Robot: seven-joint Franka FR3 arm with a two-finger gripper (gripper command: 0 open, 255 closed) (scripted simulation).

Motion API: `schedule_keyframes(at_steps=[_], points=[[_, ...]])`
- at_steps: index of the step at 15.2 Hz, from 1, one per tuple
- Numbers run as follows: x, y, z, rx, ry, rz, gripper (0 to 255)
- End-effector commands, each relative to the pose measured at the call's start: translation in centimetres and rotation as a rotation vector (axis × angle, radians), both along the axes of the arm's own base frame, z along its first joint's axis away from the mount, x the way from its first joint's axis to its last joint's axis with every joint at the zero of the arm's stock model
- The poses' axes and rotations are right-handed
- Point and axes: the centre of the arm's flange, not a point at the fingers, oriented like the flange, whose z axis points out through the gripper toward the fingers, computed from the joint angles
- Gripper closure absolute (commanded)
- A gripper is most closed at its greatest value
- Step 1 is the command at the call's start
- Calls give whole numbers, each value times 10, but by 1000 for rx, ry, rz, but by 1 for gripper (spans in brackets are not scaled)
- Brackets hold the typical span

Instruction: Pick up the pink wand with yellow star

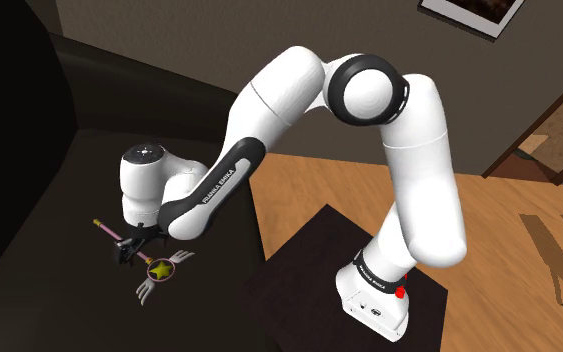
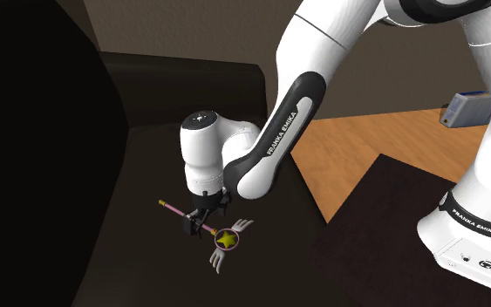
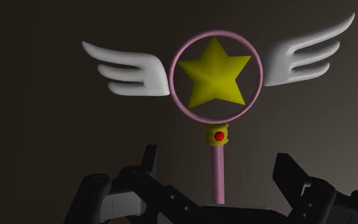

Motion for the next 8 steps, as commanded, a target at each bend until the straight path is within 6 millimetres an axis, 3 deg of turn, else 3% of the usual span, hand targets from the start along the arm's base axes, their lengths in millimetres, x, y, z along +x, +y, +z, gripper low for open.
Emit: schedule_keyframes(at_steps=[1, 4, 5, 8], points=[[0, 1, -11, 0, 0, 0, 0], [0, 1, -19, 0, 0, 0, 0], [0, 1, -19, 0, 0, 0, 255], [1, 1, -19, 0, 0, 0, 255]])
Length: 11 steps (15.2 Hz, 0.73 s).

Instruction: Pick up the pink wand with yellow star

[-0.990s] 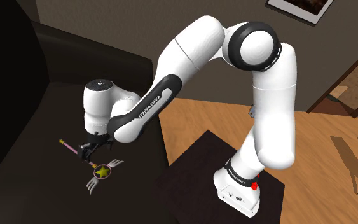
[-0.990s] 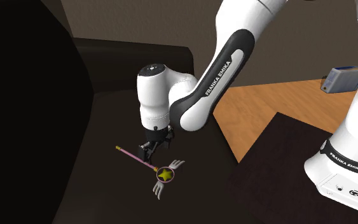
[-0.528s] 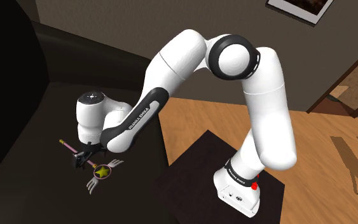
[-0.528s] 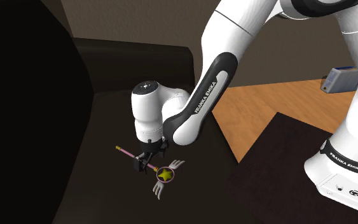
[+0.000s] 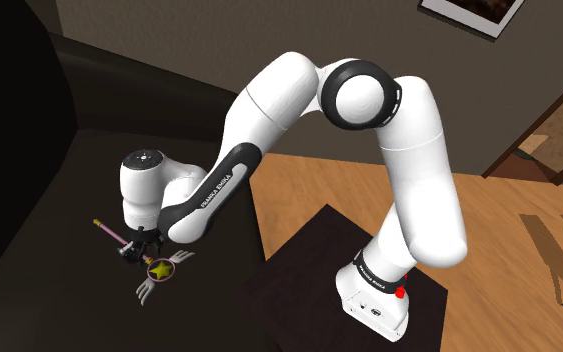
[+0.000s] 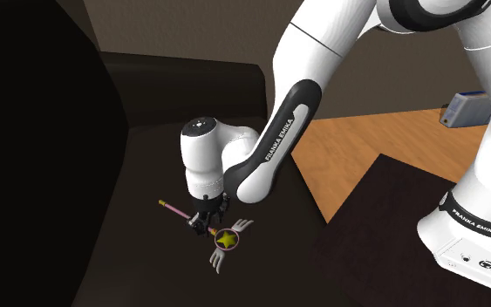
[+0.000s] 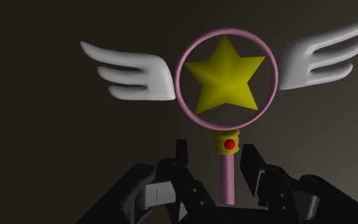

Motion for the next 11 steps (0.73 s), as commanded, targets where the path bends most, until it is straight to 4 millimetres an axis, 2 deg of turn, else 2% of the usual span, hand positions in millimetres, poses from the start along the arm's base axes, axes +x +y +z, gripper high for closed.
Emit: schedule_keyframes(at_steps=[1, 6, 11], points=[[-3, 4, -3, 16, -5, 5, 255], [-2, 3, -4, 16, -5, 5, 255], [-2, 3, 23, 16, -5, 5, 255]])
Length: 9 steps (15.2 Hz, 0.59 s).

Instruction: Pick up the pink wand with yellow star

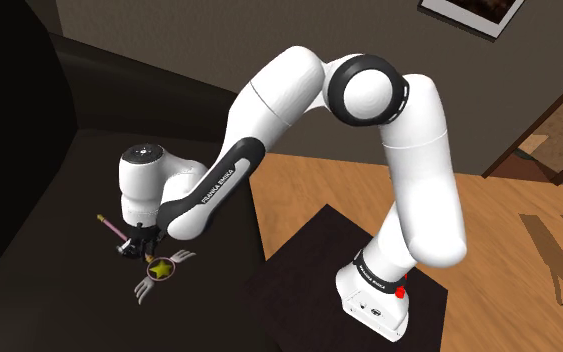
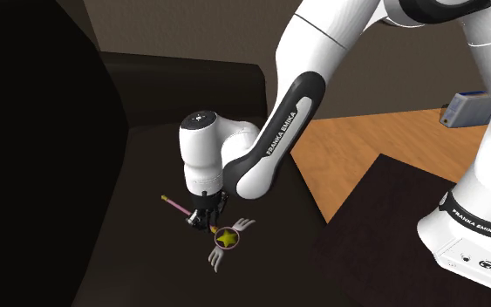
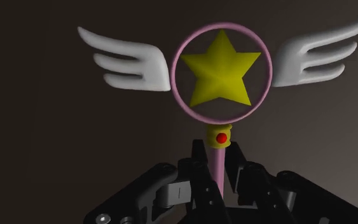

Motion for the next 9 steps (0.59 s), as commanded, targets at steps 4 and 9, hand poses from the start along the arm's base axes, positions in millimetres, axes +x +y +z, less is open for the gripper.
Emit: schedule_keyframes(at_steps=[4, 9], points=[[-1, 0, 28, 1, 0, 1, 255], [-1, 0, 54, 1, 0, 1, 255]])
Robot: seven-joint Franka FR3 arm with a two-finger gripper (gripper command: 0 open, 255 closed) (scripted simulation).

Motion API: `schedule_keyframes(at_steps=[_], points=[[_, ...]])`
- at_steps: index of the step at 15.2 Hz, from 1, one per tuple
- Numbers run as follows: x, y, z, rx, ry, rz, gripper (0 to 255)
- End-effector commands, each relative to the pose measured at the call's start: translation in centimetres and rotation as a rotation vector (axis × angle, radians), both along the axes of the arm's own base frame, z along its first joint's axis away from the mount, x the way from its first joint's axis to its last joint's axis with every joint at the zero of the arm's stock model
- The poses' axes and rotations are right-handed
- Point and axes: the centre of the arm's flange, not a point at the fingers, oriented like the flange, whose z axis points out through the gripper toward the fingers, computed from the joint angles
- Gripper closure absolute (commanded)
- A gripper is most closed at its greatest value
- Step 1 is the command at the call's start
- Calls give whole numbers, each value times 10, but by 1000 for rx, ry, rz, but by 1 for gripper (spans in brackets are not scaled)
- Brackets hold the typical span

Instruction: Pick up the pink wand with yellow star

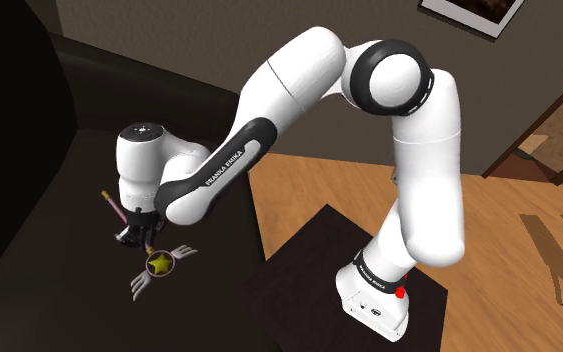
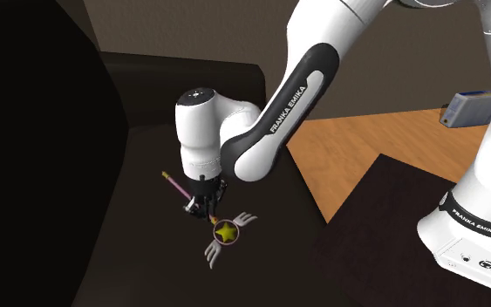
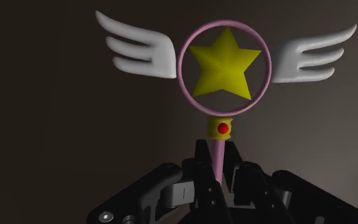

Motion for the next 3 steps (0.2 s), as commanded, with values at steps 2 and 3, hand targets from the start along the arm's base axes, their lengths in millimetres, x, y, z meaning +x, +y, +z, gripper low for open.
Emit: schedule_keyframes(at_steps=[2, 3], points=[[0, 0, 11, 0, 0, 0, 255], [0, 0, 11, 0, 0, 0, 255]])
